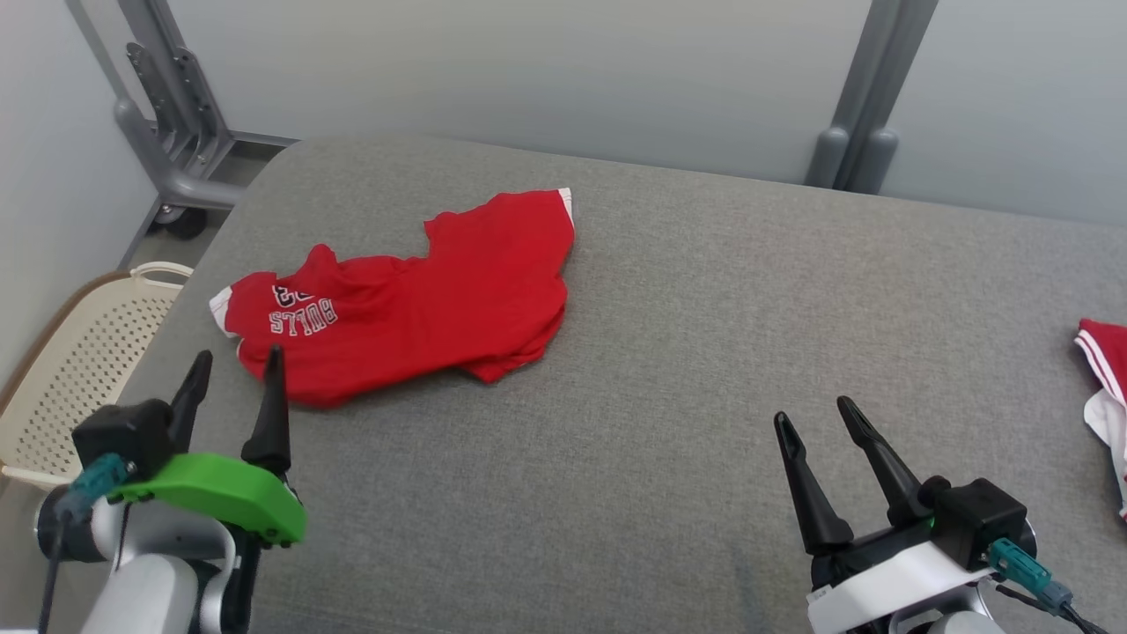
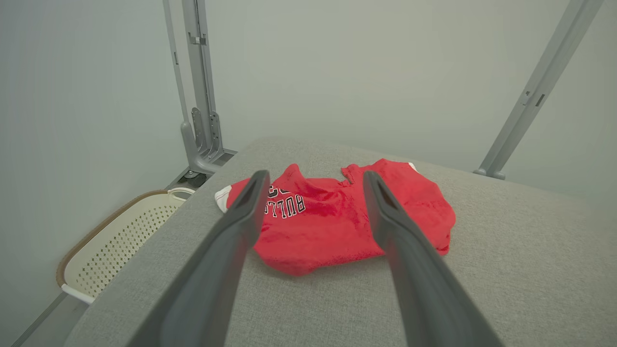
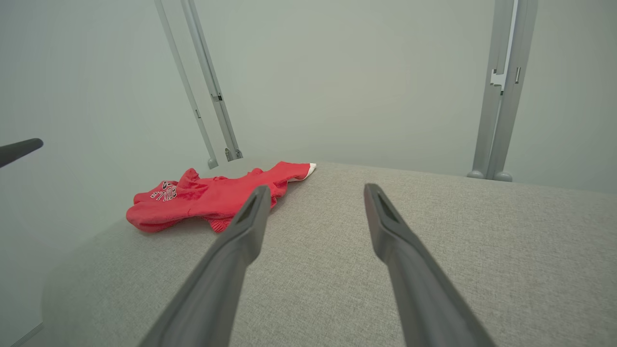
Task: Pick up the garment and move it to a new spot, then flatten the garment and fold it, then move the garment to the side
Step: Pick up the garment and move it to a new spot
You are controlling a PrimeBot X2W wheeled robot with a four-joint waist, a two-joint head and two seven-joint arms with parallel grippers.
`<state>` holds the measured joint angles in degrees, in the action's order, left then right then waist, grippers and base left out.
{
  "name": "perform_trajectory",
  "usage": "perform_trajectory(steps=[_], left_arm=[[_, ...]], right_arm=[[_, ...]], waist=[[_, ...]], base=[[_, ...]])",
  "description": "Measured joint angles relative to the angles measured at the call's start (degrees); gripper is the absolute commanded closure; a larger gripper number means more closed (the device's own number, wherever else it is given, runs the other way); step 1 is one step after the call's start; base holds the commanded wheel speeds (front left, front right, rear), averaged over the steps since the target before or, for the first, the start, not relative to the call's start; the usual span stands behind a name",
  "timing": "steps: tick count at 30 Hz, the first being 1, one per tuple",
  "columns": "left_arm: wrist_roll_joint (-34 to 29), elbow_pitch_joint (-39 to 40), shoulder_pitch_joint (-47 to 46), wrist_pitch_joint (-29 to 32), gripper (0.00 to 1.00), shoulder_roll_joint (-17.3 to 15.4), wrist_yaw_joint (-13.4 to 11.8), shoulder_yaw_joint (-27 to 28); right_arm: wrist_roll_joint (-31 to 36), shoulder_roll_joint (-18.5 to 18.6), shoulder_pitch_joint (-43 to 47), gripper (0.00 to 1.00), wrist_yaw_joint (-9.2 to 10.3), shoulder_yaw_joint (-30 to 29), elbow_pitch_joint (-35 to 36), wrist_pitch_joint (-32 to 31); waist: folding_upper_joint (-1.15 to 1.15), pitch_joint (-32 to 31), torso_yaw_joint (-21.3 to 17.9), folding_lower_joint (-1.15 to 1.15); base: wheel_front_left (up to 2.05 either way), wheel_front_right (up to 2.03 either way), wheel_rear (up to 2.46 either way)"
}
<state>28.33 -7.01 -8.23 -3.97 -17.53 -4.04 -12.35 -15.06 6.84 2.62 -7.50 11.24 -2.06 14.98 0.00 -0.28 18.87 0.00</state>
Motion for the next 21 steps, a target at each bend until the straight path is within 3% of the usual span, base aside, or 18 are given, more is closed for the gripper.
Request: perform_trajectory(steps=[9,21], left_arm=[[7.6,-8.4,-12.3,15.3,0.00,-4.6,2.6,3.1],[14.9,-27.6,-28.3,31.7,0.00,-12.1,5.4,6.9]], right_arm=[[0.0,-0.1,-3.6,0.00,0.00,1.1,0.0,0.0],[0.1,-0.6,-10.3,0.00,0.00,3.3,0.1,0.0]], waist=[[0.00,4.0,-4.2,0.00],[0.00,11.2,-10.8,0.00]], base=[[0.00,0.00,0.00],[0.00,0.00,0.00]])
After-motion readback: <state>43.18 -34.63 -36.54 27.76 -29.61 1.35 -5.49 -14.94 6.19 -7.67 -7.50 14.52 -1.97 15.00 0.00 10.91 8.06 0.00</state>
